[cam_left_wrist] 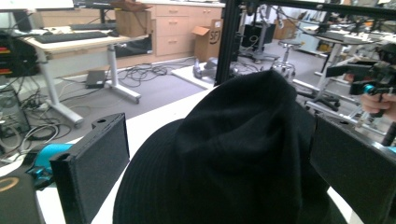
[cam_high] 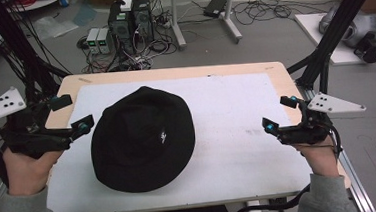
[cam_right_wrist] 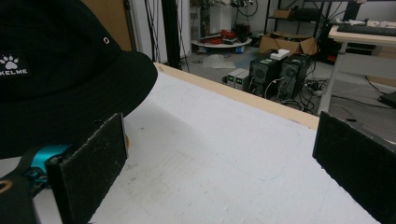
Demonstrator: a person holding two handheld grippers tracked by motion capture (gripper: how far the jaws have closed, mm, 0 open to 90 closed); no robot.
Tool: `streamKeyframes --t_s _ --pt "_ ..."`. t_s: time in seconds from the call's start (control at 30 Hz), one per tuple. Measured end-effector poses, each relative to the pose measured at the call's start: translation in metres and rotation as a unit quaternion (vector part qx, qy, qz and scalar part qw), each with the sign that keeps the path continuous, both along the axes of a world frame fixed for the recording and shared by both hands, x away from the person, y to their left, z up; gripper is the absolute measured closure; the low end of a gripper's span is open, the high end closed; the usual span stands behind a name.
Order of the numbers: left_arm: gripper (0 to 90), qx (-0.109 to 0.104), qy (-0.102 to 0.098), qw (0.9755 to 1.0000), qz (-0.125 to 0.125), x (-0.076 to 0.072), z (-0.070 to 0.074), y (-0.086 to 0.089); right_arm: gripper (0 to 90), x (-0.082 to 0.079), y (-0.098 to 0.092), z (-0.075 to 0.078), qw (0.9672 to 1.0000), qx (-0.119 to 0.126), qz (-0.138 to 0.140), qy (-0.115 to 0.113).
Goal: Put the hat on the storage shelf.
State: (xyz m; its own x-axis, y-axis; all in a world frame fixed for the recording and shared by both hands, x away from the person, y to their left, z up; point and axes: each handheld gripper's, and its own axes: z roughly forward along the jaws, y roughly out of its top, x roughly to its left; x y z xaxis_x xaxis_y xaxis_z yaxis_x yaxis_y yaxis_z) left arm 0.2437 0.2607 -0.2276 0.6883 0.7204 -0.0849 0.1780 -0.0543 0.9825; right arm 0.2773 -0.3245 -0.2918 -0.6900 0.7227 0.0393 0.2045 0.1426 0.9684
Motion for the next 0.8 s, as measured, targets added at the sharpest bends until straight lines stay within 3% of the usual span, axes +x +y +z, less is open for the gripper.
streamKeyframes --t_s 0.23,0.47,0.8 --pt "5.9 -0.002 -0.009 0.9994 0.033 -0.008 -0.011 0.009 2.3 0.000 0.000 0.000 1.0000 0.000 0.000 -0.001" --pt "5.9 -0.013 -0.004 0.9982 0.059 -0.012 -0.025 0.021 2.3 0.001 -0.001 -0.001 1.0000 0.000 -0.001 -0.001" --pt "5.9 0.001 -0.003 0.9948 0.102 -0.015 -0.035 0.026 2.3 0.001 0.000 -0.001 1.0000 -0.001 -0.008 -0.005"
